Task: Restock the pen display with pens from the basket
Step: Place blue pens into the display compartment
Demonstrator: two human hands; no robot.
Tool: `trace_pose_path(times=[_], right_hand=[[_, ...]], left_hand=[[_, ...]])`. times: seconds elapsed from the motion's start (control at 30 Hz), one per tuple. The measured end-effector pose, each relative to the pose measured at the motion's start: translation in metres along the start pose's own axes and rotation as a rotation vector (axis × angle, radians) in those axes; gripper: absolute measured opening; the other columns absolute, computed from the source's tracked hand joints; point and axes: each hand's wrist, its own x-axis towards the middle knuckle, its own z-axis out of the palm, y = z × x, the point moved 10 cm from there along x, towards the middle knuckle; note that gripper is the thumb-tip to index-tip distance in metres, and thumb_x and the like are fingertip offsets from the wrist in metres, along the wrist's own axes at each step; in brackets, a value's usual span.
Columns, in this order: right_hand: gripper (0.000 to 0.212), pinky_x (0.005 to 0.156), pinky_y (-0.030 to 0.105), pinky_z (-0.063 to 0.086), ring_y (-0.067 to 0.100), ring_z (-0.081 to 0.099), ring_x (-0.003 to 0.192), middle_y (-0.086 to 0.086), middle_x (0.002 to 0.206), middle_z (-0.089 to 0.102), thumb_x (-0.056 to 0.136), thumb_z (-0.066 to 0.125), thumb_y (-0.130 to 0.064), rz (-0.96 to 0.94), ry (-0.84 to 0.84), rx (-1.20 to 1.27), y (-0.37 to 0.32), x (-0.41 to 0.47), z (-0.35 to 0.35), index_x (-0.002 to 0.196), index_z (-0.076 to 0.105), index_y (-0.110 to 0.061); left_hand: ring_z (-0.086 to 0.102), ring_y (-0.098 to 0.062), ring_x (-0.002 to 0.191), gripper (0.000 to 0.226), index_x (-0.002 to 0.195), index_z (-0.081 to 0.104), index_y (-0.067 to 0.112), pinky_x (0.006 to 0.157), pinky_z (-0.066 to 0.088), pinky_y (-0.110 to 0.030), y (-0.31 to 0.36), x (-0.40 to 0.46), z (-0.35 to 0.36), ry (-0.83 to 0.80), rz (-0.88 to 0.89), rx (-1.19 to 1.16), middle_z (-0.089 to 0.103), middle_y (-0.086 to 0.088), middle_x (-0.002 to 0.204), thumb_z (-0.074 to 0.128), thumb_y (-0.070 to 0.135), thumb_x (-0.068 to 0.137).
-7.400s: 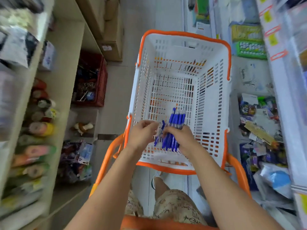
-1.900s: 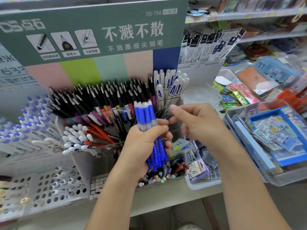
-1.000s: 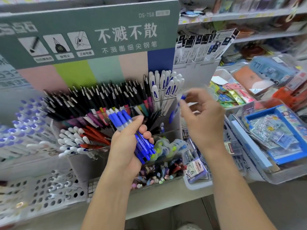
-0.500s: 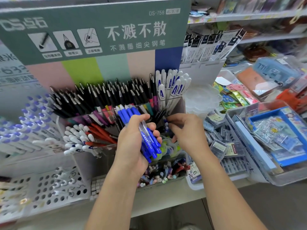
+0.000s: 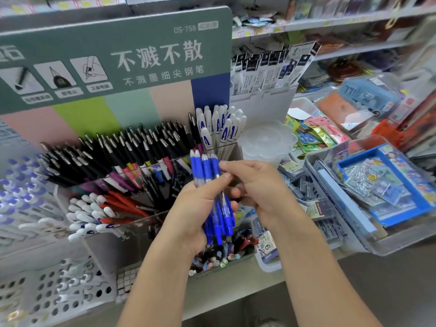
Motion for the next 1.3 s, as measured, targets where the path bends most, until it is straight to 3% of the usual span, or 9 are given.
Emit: trace_pose_path(times=[0.17, 0.37, 0.5, 0.63, 0.8, 1.0, 1.1, 1.2, 1.3], right_hand=[[0.024, 0.04, 0.021, 0.038, 0.014, 0.042, 0.038, 0.011, 0.062, 0.059, 0.086, 0.079, -0.018, -0.028, -0.015, -0.007, -0.005, 0.001, -0.011, 0.088, 0.073, 0.004], [0.02, 0.038, 0.022, 0.037, 0.016, 0.043, 0.036, 0.015, 0.055, 0.054, 0.088, 0.067, -0.008, -0.09, 0.104, -0.125, -0.012, 0.002, -0.024, 0.068, 0.065, -0.003], [0.018, 0.036, 0.019, 0.038, 0.011, 0.047, 0.04, 0.005, 0.056, 0.056, 0.095, 0.063, -0.008, -0.136, 0.167, 0.146, -0.018, 0.004, -0.031, 0.078, 0.063, -0.005], [0.017, 0.042, 0.018, 0.048, 0.01, 0.057, 0.048, -0.001, 0.061, 0.06, 0.1, 0.059, -0.009, -0.368, 0.298, 0.383, -0.041, 0.0, -0.061, 0.083, 0.062, -0.009], [0.009, 0.048, 0.026, 0.052, 0.019, 0.067, 0.065, 0.001, 0.074, 0.069, 0.099, 0.063, -0.013, -0.65, 0.282, 0.028, -0.065, -0.016, -0.054, 0.091, 0.068, -0.012], [0.01, 0.044, 0.026, 0.047, 0.018, 0.062, 0.061, -0.001, 0.076, 0.068, 0.099, 0.064, -0.017, -0.694, 0.418, 0.077, -0.067, -0.018, -0.074, 0.09, 0.067, -0.016], [0.008, 0.055, 0.028, 0.051, 0.014, 0.064, 0.065, -0.011, 0.079, 0.068, 0.095, 0.07, -0.021, -0.785, 0.444, -0.225, -0.065, -0.018, -0.058, 0.09, 0.069, -0.028], [0.006, 0.065, 0.026, 0.052, 0.01, 0.063, 0.07, -0.007, 0.085, 0.069, 0.091, 0.073, -0.019, -0.879, 0.398, -0.644, -0.052, -0.018, -0.019, 0.097, 0.075, -0.02], [0.009, 0.064, 0.037, 0.053, 0.02, 0.063, 0.072, -0.001, 0.081, 0.071, 0.093, 0.07, -0.023, -0.831, 0.354, -0.898, -0.033, -0.003, 0.0, 0.097, 0.075, -0.016]], left_hand=[[0.06, -0.02, 0.051, 0.018, 0.106, 0.067, 0.004, 0.05, 0.053, -0.031, 0.003, 0.004, 0.005, 0.023, 0.075, 0.204, 0.064, -0.011, 0.068, 0.063, 0.018, 0.097], [0.06, -0.019, 0.049, 0.016, 0.094, 0.066, 0.003, 0.045, 0.051, -0.028, -0.003, 0.004, 0.012, 0.025, 0.056, 0.155, 0.063, -0.011, 0.068, 0.061, 0.019, 0.097], [0.058, -0.014, 0.044, 0.02, 0.09, 0.064, 0.006, 0.038, 0.047, -0.024, 0.003, 0.007, 0.004, 0.149, 0.079, 0.055, 0.067, -0.007, 0.063, 0.058, 0.023, 0.099], [0.051, -0.011, 0.042, 0.014, 0.093, 0.055, 0.009, 0.037, 0.042, -0.022, 0.012, 0.01, -0.016, 0.238, 0.108, -0.034, 0.067, -0.006, 0.063, 0.058, 0.021, 0.099], [0.047, -0.011, 0.04, 0.014, 0.095, 0.057, 0.011, 0.038, 0.041, -0.022, 0.012, 0.007, -0.029, 0.265, 0.115, -0.043, 0.06, -0.002, 0.06, 0.061, 0.024, 0.098], [0.044, -0.012, 0.042, 0.016, 0.09, 0.059, 0.009, 0.038, 0.039, -0.024, 0.017, 0.0, -0.035, 0.252, 0.144, -0.03, 0.056, 0.0, 0.063, 0.06, 0.023, 0.098], [0.039, -0.011, 0.041, 0.015, 0.097, 0.057, 0.01, 0.037, 0.036, -0.022, 0.017, -0.002, -0.039, 0.224, 0.127, -0.075, 0.048, 0.002, 0.062, 0.06, 0.025, 0.098], [0.037, -0.01, 0.041, 0.017, 0.096, 0.059, 0.011, 0.037, 0.034, -0.021, 0.016, -0.003, -0.041, 0.209, 0.103, -0.12, 0.046, 0.002, 0.061, 0.061, 0.028, 0.097], [0.036, -0.01, 0.041, 0.018, 0.097, 0.059, 0.011, 0.037, 0.034, -0.02, 0.016, -0.005, -0.04, 0.2, 0.089, -0.145, 0.045, 0.002, 0.061, 0.06, 0.029, 0.097]])
